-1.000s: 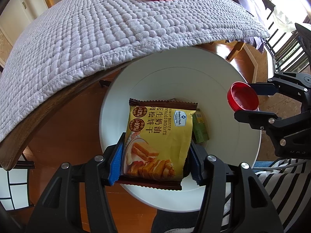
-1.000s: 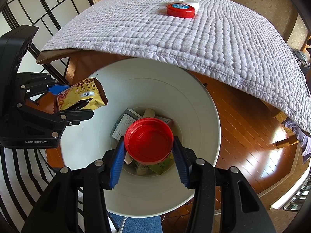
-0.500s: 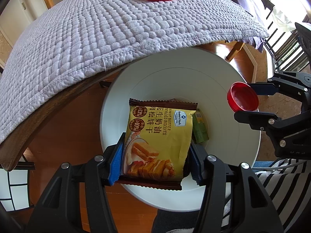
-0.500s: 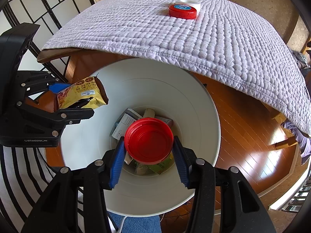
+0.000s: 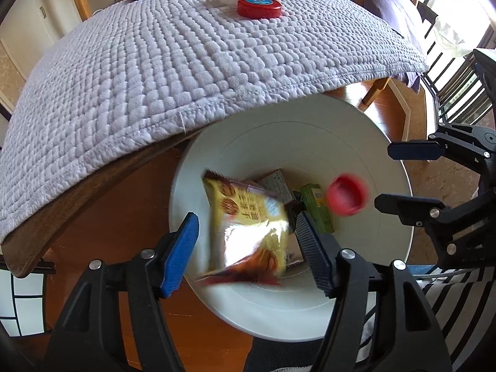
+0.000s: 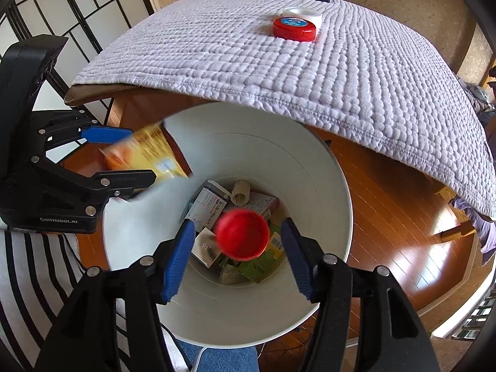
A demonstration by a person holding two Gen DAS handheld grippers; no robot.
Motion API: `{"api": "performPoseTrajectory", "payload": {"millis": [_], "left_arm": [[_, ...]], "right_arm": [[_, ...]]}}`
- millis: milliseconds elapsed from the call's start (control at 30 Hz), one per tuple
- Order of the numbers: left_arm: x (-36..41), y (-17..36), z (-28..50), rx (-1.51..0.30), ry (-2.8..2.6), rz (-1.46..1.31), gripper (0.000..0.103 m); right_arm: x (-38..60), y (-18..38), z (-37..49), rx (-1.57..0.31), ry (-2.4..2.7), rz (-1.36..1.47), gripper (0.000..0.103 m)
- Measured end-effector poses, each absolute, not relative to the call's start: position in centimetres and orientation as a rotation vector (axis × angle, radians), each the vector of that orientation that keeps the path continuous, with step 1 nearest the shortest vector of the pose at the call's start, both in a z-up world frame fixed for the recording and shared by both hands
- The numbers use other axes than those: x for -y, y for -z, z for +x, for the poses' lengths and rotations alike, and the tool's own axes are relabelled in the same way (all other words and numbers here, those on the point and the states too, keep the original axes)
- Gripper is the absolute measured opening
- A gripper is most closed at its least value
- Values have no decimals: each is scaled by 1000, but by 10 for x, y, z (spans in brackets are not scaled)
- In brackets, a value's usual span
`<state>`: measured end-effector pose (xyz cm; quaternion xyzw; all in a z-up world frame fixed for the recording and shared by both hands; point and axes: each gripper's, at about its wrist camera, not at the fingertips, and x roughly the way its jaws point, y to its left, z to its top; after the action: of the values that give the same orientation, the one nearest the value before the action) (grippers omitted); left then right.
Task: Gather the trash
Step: 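Open both tools to drop the packet and cap into the bin, then move the left tool to the white tape ring while the right tool follows toward the red tin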
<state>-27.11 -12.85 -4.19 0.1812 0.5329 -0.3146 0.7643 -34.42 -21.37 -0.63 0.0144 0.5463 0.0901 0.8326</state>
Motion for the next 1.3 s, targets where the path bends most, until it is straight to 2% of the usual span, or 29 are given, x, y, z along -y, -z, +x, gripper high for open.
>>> {"api": "performPoseTrajectory", "payload": {"millis": [367,633,767,1000,1300], "left_arm": [[118,31,-268,-1154,685,375,67],[101,-52,-245,-953,701,294,67],[108,-71,-207,-924,695,261,67],[160,-71,-151,-926,763,282,67],[223,-44,-108,-1006,856,314,67]], "right_arm": [[210,0,-340,-1146,-185,12,57],[210,-46,-339,-980,-132,-40,57],[216,-55,-315,-927,-87,-37,57],[236,-48,-253,-905,-1,102,57],[239,-37,-206,-893,91,108,57]]}}
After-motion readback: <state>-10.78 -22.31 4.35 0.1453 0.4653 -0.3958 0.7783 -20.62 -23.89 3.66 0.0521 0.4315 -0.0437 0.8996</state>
